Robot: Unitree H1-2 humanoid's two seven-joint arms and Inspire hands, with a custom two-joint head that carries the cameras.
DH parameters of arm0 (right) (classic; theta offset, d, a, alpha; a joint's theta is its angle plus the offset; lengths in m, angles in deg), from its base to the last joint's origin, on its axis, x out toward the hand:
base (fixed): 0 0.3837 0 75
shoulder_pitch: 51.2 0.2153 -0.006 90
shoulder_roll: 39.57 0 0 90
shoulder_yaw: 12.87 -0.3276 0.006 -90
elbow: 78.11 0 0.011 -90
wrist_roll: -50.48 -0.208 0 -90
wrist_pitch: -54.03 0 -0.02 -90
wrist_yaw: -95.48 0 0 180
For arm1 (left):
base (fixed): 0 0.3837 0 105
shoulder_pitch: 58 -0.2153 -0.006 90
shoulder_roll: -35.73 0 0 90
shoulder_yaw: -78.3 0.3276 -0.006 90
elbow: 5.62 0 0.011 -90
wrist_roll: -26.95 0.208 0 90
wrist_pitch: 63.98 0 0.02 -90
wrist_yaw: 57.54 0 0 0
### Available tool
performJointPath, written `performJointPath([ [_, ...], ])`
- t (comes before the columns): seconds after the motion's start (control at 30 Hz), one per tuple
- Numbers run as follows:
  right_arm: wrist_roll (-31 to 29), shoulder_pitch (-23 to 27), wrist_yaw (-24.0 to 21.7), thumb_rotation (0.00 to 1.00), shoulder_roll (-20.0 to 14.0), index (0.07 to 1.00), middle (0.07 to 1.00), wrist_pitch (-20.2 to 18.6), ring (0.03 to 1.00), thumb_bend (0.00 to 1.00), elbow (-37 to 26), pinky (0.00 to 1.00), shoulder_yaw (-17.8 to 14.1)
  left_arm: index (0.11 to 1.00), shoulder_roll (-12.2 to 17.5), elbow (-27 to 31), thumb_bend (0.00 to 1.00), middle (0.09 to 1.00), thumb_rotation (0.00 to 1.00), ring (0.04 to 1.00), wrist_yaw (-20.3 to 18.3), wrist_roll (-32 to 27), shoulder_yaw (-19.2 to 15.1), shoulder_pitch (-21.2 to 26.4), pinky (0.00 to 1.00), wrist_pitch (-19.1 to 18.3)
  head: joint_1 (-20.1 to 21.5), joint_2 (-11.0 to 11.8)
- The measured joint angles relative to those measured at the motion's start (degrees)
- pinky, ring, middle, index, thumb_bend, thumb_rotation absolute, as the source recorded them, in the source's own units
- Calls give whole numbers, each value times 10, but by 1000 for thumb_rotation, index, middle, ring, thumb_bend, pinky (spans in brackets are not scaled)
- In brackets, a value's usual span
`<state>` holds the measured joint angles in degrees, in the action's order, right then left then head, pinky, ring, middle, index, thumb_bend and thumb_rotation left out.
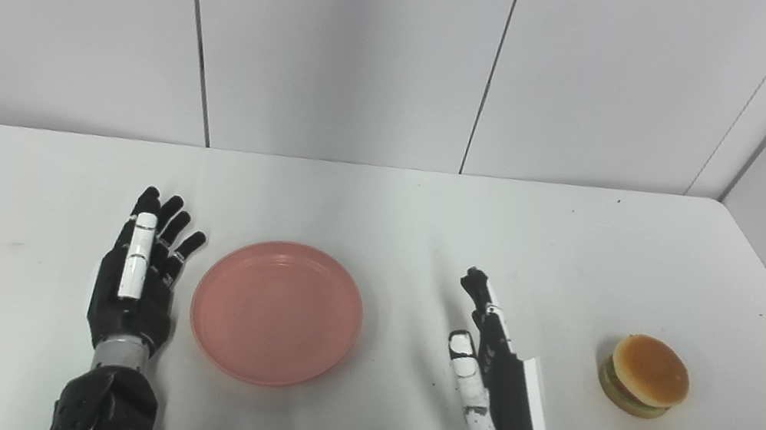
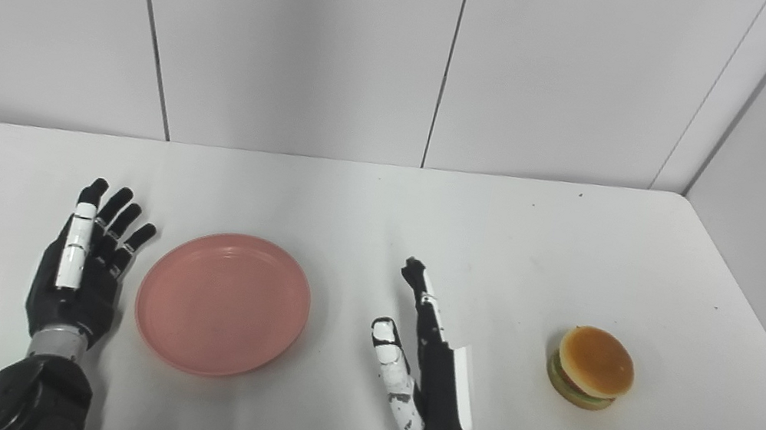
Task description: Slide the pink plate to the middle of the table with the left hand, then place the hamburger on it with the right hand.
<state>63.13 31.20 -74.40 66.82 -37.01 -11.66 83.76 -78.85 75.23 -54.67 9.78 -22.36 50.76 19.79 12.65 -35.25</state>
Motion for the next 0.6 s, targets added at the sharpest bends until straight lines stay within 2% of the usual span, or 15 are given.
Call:
performJointPath([
  [0.1, -12, 16, -11, 976, -19, 857, 812, 0, 788, 841, -1, 752, -33, 869, 7, -10, 602, 844, 561, 869, -1, 2, 4, 0, 760, 14, 8, 4],
  [0.13, -3, 25, -17, 995, -33, 840, 795, -2, 786, 830, -7, 701, -42, 866, 9, -15, 594, 837, 553, 860, -3, 1, 6, 1, 753, 18, 17, 7],
  [0.2, 52, 50, -43, 999, -81, 840, 801, -15, 798, 851, -57, 700, -52, 849, 10, -20, 598, 830, 545, 858, -8, 1, 9, 2, 750, 22, 17, 7],
  [0.23, 77, 66, -55, 1000, -95, 843, 810, -34, 809, 879, -79, 690, -57, 842, 10, -21, 610, 827, 541, 859, -9, 1, 10, 2, 749, 24, 21, 11],
  [0.3, 133, 110, -85, 1000, -123, 854, 818, -78, 823, 866, -128, 719, -70, 841, 10, -24, 624, 823, 539, 855, -10, 1, 11, 3, 746, 26, 22, 13],
  [0.37, 181, 148, -115, 970, -151, 860, 832, -98, 819, 855, -156, 738, -81, 849, 10, -25, 638, 822, 539, 863, -13, 1, 16, 3, 758, 26, 20, 18],
  [0.47, 232, 172, -160, 938, -200, 813, 798, -114, 795, 903, -162, 736, -96, 864, 11, -25, 658, 818, 544, 870, -21, 1, 28, 2, 777, 24, 16, 23],
  [0.6, 280, 175, -218, 913, -239, 771, 779, -165, 774, 931, -161, 704, -130, 857, 11, -25, 651, 822, 539, 872, -22, 1, 36, 1, 785, 24, 14, 27],
])
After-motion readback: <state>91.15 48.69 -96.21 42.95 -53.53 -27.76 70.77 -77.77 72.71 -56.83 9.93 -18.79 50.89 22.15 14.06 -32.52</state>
